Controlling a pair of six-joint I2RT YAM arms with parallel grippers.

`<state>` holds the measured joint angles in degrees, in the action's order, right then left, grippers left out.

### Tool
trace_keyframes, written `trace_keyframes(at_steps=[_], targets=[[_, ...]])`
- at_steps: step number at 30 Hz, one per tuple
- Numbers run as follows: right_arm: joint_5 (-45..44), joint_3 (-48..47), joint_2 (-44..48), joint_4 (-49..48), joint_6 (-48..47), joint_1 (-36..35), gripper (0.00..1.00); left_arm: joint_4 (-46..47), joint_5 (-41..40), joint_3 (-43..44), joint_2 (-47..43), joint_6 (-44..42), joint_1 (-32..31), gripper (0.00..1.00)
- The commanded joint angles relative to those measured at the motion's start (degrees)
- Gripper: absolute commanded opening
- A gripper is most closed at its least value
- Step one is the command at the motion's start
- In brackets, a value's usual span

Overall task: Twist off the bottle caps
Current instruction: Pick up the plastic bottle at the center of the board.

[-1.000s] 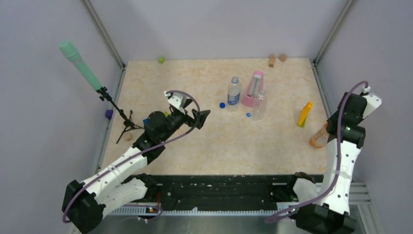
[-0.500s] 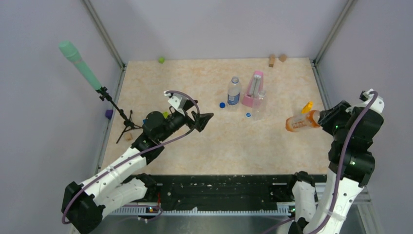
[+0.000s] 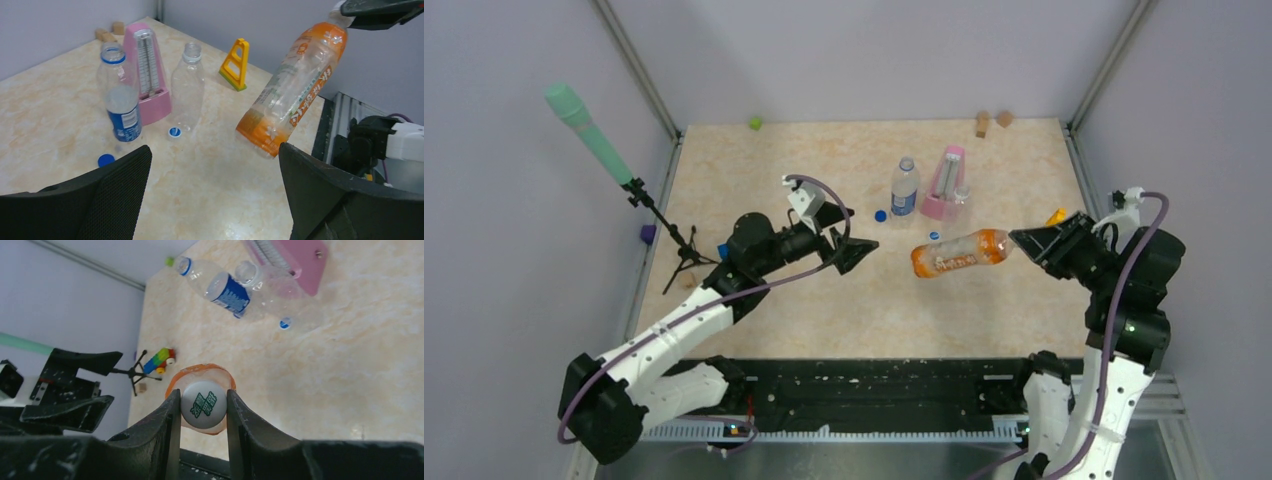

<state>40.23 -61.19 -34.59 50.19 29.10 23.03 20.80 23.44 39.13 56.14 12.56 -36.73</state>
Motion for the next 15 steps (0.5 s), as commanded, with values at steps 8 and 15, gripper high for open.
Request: trace_keyframes(at_steps=[8,15], targets=[[8.98,7.98,-2.28,-22.47,12.24,-14.38,0.0,4.44,19.56,14.08,14.99,-0.26,-1.8,0.97],[-8.41,12.54,-9.77,-38.3,16.07,-39.93,0.0,-5.9,22.0,20.63,22.84,-5.6,-5.03,0.94]])
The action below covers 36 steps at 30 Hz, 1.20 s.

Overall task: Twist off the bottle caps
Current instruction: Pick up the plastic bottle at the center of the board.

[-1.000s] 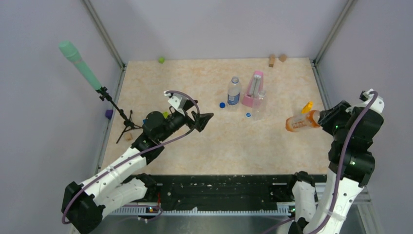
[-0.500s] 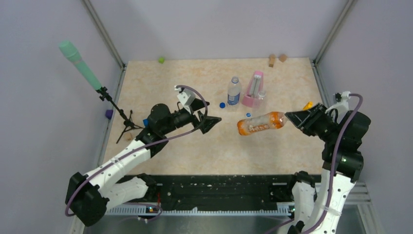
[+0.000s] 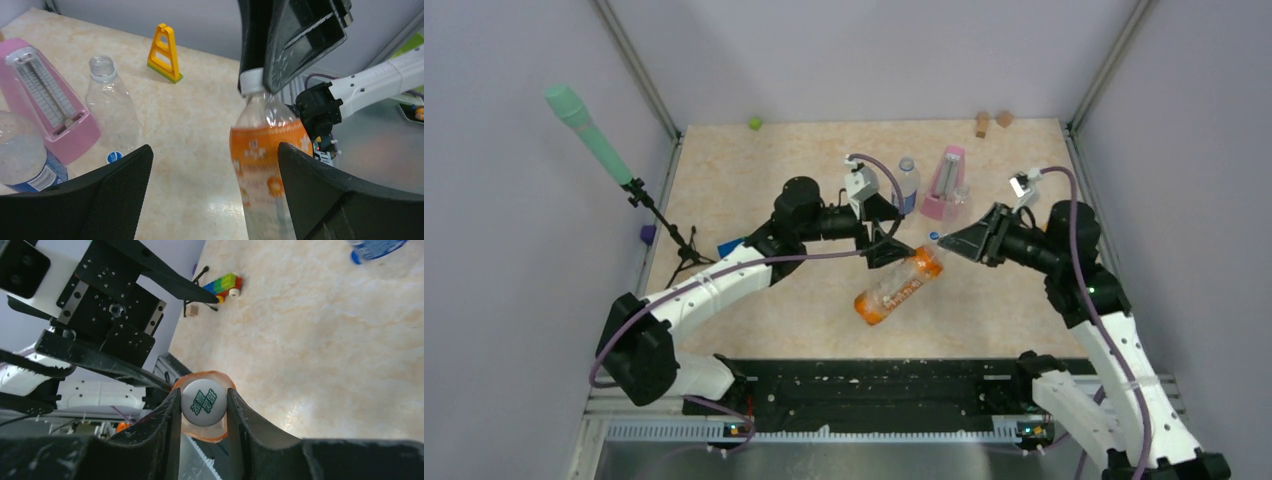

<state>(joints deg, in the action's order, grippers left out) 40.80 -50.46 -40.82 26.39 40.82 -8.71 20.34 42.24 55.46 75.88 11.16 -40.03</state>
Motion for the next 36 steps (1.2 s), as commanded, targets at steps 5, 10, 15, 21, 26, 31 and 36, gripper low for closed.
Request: trace_keyframes(at_steps=[5,10,15,21,26,31,36], targets=[[-11.39,5.46,-3.72,-24.94,7.44,-9.65,0.0,-13.2,3.81,3.06,1.7,-7.5,-1.8,0.92],[-10.48,7.58,-5.75,-29.73,8.62,-9.73,0.0,-10.87,6.91,-0.36,-0.87,-5.48,-1.8,0.95],[-8.86,9.07,-4.86,-35.18,11.57,-9.65,0.0,-17.32,6.11,0.65,1.21,-7.65,-1.8,0.91],[-3.18,12.6,-5.35,-43.12,16.81,-9.7,0.0,-12.92,1.24,-0.86,-1.27,-7.11,-1.91,0.75],[-2.25,12.14,-5.21,-39.16,13.96,-10.26,0.0,-11.12,-2.45,-0.59,-0.55,-5.81,-2.22,0.61],[-1.02,12.49,-5.88,-38.86,13.34,-10.52,0.0,-14.32,-3.34,0.41,0.64,-8.51,-2.33,0.32],[-1.47,13.93,-6.86,-37.88,12.74,-10.52,0.0,-15.12,-3.0,0.15,-0.6,-10.68,-2.33,0.05]])
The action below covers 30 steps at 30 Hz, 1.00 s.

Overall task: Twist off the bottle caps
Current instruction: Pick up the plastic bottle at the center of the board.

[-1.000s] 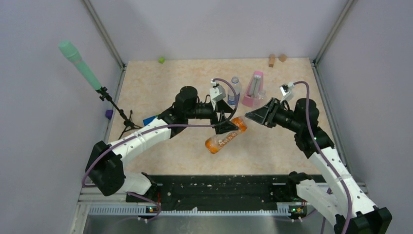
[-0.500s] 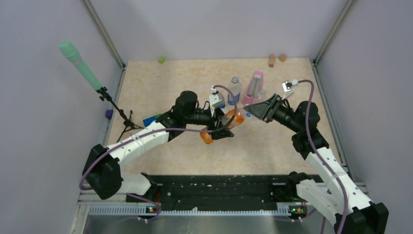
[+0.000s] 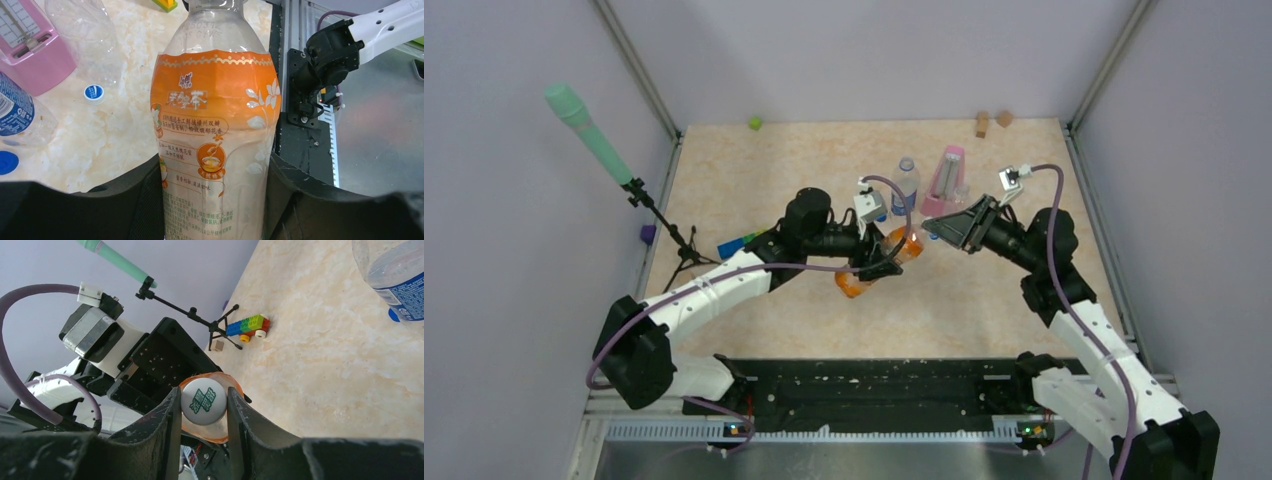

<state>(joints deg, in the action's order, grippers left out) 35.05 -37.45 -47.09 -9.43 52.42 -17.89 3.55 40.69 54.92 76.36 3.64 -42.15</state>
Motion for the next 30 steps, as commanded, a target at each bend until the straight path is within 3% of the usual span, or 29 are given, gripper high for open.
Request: trace_keyframes(at_steps=[1,6,8,12,17,30], targets=[[4.65,1.05,-0.79,-1.71,0.78,-1.28,0.0,0.98,-1.65,0.78,-1.3,-4.74,-0.21,0.0],[4.97,-0.73,-1.9,2.56,-2.11,-1.34,0.47,-10.19,-3.49,2.87,-1.79,-15.2,-0.21,0.0],[4.45,-2.15,-2.03,5.54,-4.35,-1.23,0.57,-16.18,-5.45,4.34,-1.74,-20.12,-0.21,0.0],[6.68,-4.21,-3.59,9.07,-6.54,-0.96,0.6,-23.16,-11.39,4.61,-3.29,-27.07,-0.22,0.0],[10.93,-3.06,-4.63,8.87,-6.41,-0.95,0.55,-23.18,-15.4,1.63,-6.54,-33.75,-0.21,0.0],[14.85,2.87,-7.46,-6.64,3.52,-0.95,0.5,-20.67,-14.28,-0.31,-7.1,-40.0,-0.3,0.0]])
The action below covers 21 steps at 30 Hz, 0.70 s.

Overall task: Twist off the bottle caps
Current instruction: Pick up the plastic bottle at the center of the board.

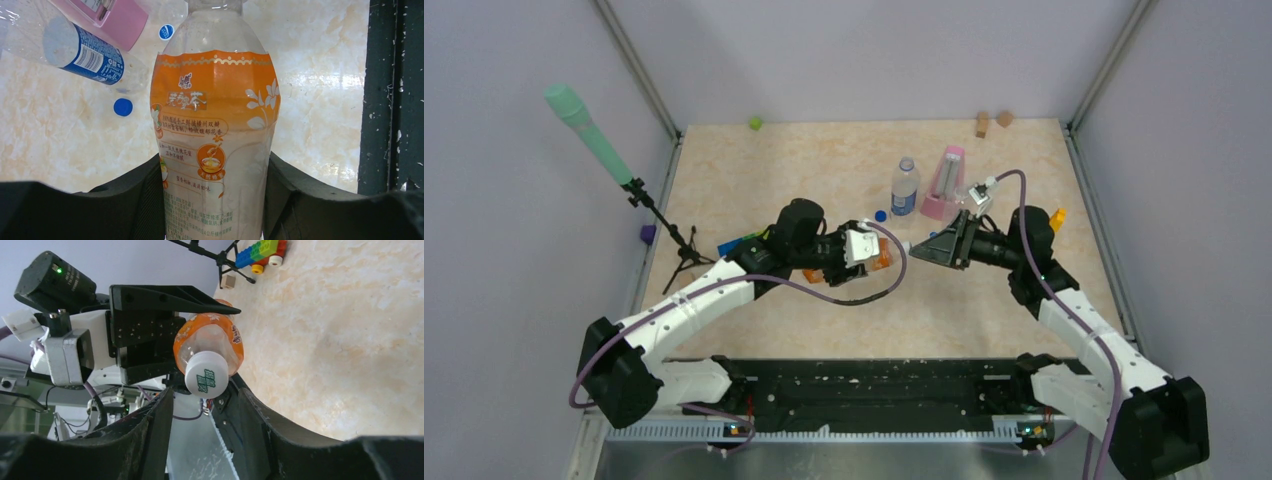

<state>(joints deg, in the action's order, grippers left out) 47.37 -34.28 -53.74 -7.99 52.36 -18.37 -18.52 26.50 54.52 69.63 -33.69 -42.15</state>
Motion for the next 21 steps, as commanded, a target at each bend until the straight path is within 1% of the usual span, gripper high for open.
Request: trace_keyframes(at_steps=[1,8,14,15,17,18,20,21], targets=[[2.58,-0.34,-1.3,-8.09,3.6,-0.52,0.48,1.44,-0.23,0.02,-0.31,-2.85,-0.3,0.0],[4.06,-0.2,-4.19,-12.02,5.04,-0.91,0.47,1.25,-0.04,0.08,0.25,-3.37,-0.3,0.0],[4.8,-0.91,-6.51,-12.3,4.23,-1.29,0.4,1.3,0.61,0.7,0.9,-3.47,-0.31,0.0],[4.83,-0.96,-6.55,-12.17,3.98,-1.32,0.38,1.3,0.72,0.68,0.97,-3.46,-0.3,0.0],[4.83,-0.92,-6.56,-11.78,3.45,-1.32,0.3,1.3,0.68,0.67,0.9,-3.35,-0.32,0.0],[4.95,-0.88,-6.51,-11.52,3.19,-1.34,0.29,1.34,0.66,0.61,0.87,-3.39,-0.3,0.0],[5.44,-0.61,-6.31,-11.96,2.78,-1.38,0.18,1.47,0.57,0.55,0.93,-3.37,-0.32,0.0],[5.71,-0.41,-6.23,-12.2,2.41,-1.43,0.15,1.43,0.46,0.65,1.07,-3.26,-0.3,0.0]])
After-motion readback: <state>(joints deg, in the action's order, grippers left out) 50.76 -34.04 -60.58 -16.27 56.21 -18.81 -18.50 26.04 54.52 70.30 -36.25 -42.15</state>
